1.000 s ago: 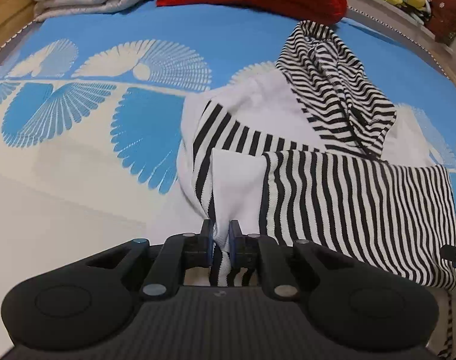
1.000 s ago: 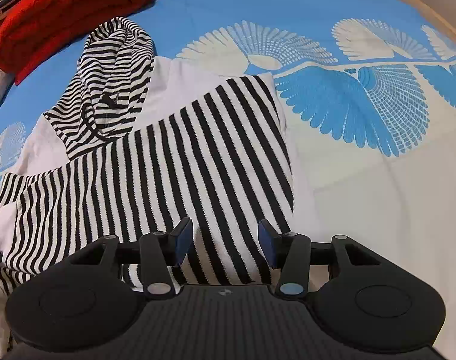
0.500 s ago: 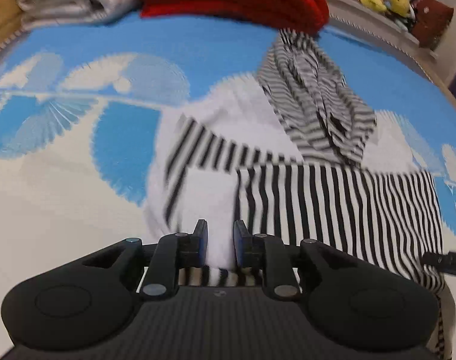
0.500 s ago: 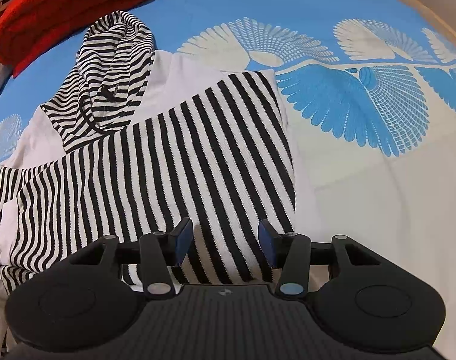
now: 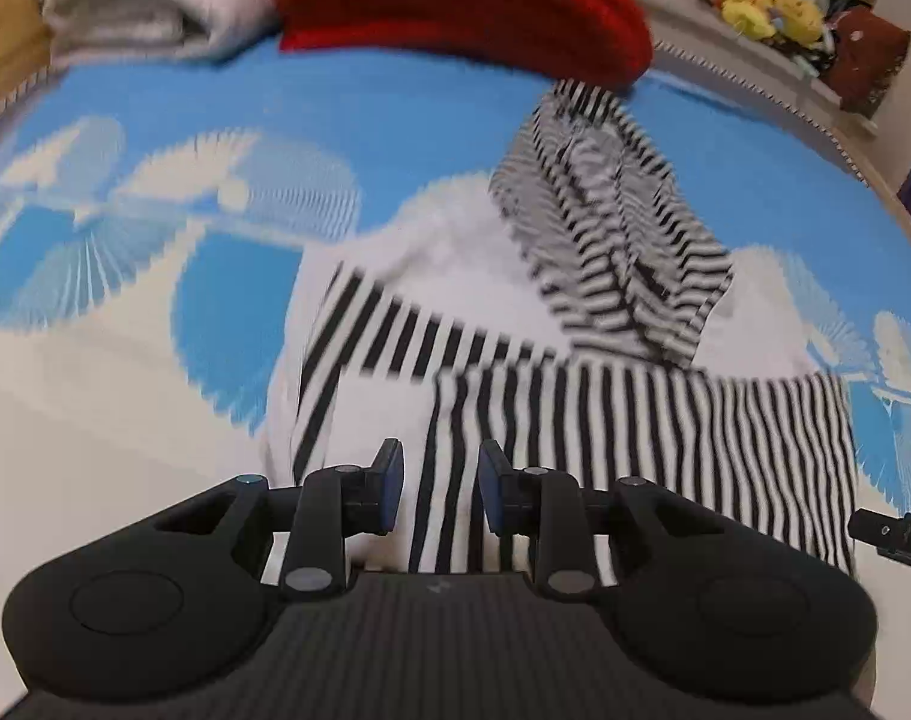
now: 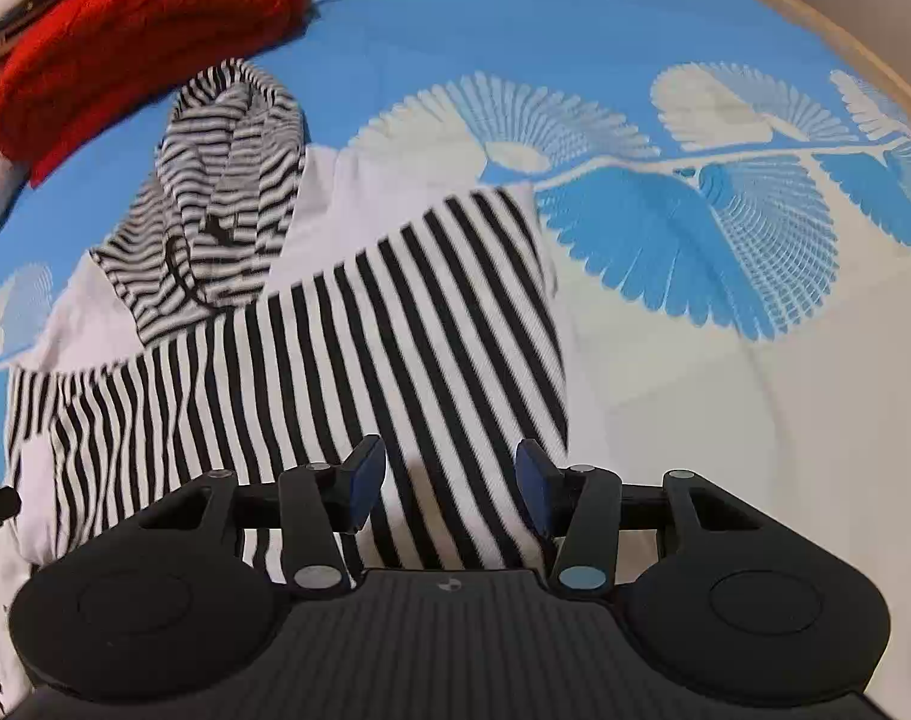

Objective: Fold small clothes

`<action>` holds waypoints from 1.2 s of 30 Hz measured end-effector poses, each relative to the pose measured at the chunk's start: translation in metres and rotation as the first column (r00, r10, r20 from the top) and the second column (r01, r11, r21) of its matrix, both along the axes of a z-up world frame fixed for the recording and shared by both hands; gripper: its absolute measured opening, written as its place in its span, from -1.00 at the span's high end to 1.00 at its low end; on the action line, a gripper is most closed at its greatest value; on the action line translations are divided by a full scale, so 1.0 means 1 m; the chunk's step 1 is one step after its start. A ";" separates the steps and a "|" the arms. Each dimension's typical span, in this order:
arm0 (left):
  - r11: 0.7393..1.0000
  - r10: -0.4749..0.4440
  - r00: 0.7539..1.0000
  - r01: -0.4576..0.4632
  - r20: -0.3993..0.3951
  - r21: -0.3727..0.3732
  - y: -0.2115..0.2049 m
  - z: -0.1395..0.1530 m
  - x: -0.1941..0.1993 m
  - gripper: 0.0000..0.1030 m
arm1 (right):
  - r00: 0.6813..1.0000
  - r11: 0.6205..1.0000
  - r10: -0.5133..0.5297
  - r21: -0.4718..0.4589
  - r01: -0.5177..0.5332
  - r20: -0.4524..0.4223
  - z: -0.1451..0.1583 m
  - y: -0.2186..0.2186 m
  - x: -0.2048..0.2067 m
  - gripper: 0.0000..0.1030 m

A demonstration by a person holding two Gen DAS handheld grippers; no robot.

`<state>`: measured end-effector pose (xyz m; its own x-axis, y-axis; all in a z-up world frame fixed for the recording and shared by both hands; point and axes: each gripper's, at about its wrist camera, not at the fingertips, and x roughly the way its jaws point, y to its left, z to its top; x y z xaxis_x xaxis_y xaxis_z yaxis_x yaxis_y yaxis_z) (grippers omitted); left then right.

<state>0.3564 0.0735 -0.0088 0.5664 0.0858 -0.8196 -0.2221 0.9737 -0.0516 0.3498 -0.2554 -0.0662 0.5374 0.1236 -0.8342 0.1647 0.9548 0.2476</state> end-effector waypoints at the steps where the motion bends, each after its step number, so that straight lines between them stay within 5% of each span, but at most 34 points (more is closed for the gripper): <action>1: 1.000 -0.013 1.000 0.012 0.021 0.014 -0.002 0.007 0.001 0.41 | 1.000 1.000 -0.001 -0.001 0.001 0.012 0.004 -0.003 0.000 0.03; 9: 0.990 -0.071 0.988 0.054 0.135 0.130 -0.007 0.048 0.004 0.41 | 0.998 0.997 0.021 -0.069 -0.016 0.063 0.020 -0.025 -0.003 0.04; 17: 0.958 -0.187 0.968 0.141 0.170 0.249 -0.028 0.050 0.109 0.41 | 0.995 0.975 0.058 -0.219 -0.039 0.078 0.021 -0.033 -0.009 0.04; 25: 0.942 -0.234 0.956 0.178 0.178 0.286 -0.046 0.002 0.265 0.36 | 0.994 0.937 0.107 -0.339 -0.089 0.036 0.007 -0.032 -0.003 0.05; 26: 0.941 -0.236 0.953 0.177 0.187 0.287 -0.046 -0.004 0.283 0.29 | 0.993 0.933 0.117 -0.346 -0.100 0.027 0.004 -0.032 -0.002 0.05; 28: 0.946 -0.233 0.952 0.174 0.198 0.275 -0.045 -0.019 0.321 -0.20 | 0.990 0.927 0.137 -0.355 -0.124 0.011 -0.001 -0.030 -0.002 0.07; 30: 0.955 -0.211 0.958 0.160 0.195 0.249 -0.043 -0.034 0.356 -0.37 | 0.989 0.921 0.148 -0.366 -0.136 0.004 -0.004 -0.029 0.000 0.07; 35: 0.949 -0.194 0.970 0.147 0.149 0.280 -0.042 -0.073 0.422 -0.36 | 0.989 0.925 0.149 -0.351 -0.146 -0.018 -0.011 -0.030 0.005 0.07; 36: 0.947 -0.184 0.973 0.138 0.137 0.289 -0.040 -0.078 0.431 -0.21 | 0.988 0.923 0.153 -0.356 -0.148 -0.015 -0.010 -0.030 0.005 0.07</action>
